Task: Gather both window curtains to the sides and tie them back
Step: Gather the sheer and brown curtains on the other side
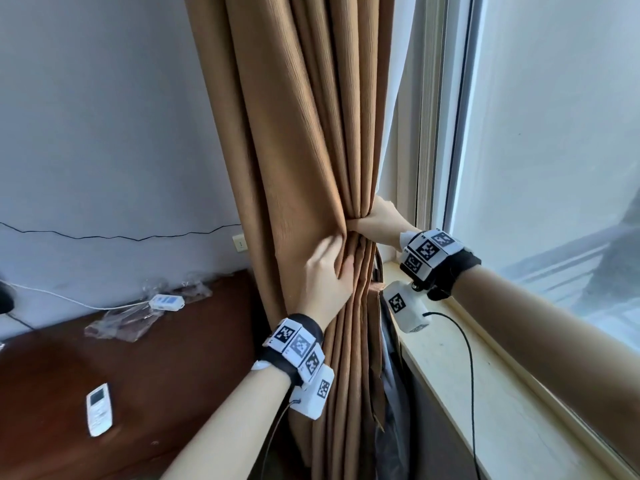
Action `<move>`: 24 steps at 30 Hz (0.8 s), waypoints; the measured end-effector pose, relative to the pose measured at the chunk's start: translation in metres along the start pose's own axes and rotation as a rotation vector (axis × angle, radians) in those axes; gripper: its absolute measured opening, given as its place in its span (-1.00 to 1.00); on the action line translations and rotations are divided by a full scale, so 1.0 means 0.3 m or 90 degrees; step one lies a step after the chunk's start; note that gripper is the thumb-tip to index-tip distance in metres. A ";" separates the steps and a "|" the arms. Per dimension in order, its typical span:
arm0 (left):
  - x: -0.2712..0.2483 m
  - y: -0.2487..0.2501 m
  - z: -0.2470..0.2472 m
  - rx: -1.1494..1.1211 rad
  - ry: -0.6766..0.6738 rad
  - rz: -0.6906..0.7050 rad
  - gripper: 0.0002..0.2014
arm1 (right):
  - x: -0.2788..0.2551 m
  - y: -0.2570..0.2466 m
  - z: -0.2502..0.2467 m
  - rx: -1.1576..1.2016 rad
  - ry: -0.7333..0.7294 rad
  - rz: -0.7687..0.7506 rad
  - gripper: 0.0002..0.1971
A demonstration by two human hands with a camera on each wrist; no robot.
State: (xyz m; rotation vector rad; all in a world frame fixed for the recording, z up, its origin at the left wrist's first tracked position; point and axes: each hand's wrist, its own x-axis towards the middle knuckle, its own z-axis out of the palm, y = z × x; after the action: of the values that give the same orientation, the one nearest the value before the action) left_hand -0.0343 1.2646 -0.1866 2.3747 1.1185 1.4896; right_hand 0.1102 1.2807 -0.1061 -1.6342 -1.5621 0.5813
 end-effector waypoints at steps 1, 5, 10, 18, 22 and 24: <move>-0.006 0.004 0.007 0.002 -0.019 -0.005 -0.59 | -0.003 -0.002 -0.001 0.002 -0.006 0.001 -0.58; -0.017 0.011 0.016 0.011 -0.042 0.000 -0.55 | -0.016 -0.002 -0.007 0.009 -0.028 0.008 -0.65; 0.012 -0.012 0.018 0.044 -0.066 -0.028 -0.56 | -0.027 -0.022 -0.015 0.090 -0.106 0.041 -0.54; 0.043 -0.028 0.004 0.010 -0.118 -0.055 -0.62 | -0.037 -0.021 -0.012 -0.021 -0.050 0.014 -0.51; 0.119 -0.110 -0.110 -0.082 -0.095 -0.074 -0.80 | -0.048 -0.017 -0.004 -0.050 -0.043 -0.008 -0.64; 0.167 -0.220 -0.192 -0.078 0.024 -0.144 -0.77 | -0.050 -0.008 -0.001 -0.051 -0.039 -0.011 -0.64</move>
State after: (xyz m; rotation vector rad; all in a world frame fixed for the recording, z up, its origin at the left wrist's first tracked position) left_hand -0.1037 1.3287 -0.1512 2.0705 1.2197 1.4844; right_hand 0.1068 1.2659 -0.1069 -1.6756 -1.6612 0.5705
